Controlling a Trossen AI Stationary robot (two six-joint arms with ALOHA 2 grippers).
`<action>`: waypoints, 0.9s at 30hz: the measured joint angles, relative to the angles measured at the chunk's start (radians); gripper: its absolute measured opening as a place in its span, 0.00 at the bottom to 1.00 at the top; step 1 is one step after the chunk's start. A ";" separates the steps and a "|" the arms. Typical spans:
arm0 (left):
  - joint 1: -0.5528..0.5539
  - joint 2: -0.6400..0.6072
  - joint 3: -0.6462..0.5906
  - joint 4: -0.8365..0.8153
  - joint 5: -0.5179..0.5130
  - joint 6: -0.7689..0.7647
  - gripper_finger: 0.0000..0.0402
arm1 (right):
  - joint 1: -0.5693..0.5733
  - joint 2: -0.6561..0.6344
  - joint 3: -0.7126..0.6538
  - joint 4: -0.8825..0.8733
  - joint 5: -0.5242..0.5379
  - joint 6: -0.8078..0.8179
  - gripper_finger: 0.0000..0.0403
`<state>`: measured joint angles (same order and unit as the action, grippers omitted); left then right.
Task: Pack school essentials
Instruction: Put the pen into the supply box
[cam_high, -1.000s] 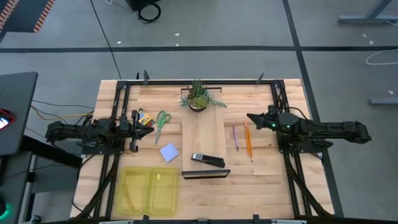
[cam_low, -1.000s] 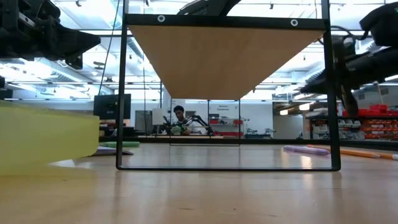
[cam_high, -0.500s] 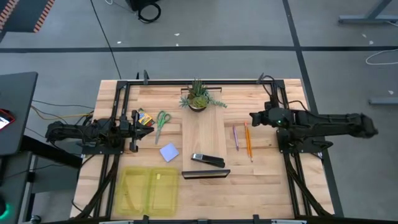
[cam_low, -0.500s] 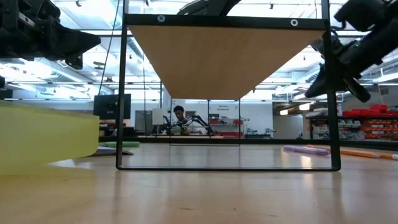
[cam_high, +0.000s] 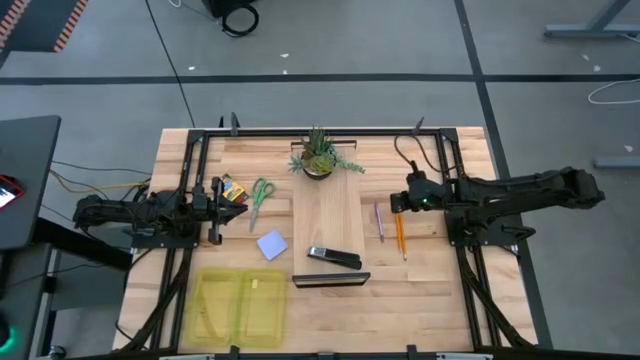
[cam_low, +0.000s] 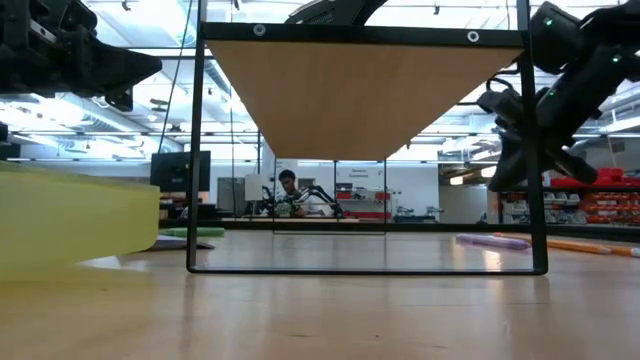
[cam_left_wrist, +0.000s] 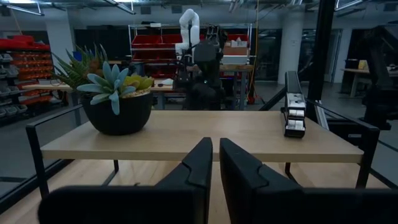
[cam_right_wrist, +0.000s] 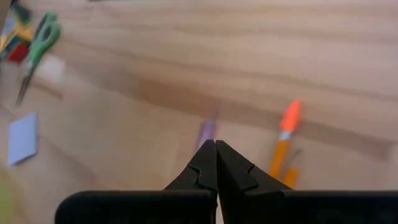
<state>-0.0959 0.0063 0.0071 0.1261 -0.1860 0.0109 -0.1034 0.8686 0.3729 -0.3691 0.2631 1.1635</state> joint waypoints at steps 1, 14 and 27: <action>0.000 0.000 0.000 0.000 0.000 0.000 0.10 | 0.009 0.019 0.000 0.018 -0.011 0.005 0.01; 0.000 0.000 0.000 0.000 0.000 0.000 0.08 | 0.165 0.224 0.018 0.114 0.001 0.111 0.01; 0.000 0.000 0.000 0.000 0.000 0.000 0.09 | 0.180 0.470 0.258 -0.011 0.023 0.014 0.09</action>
<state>-0.0956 0.0063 0.0071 0.1265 -0.1856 0.0109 0.0765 1.3390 0.6313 -0.3801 0.2864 1.1778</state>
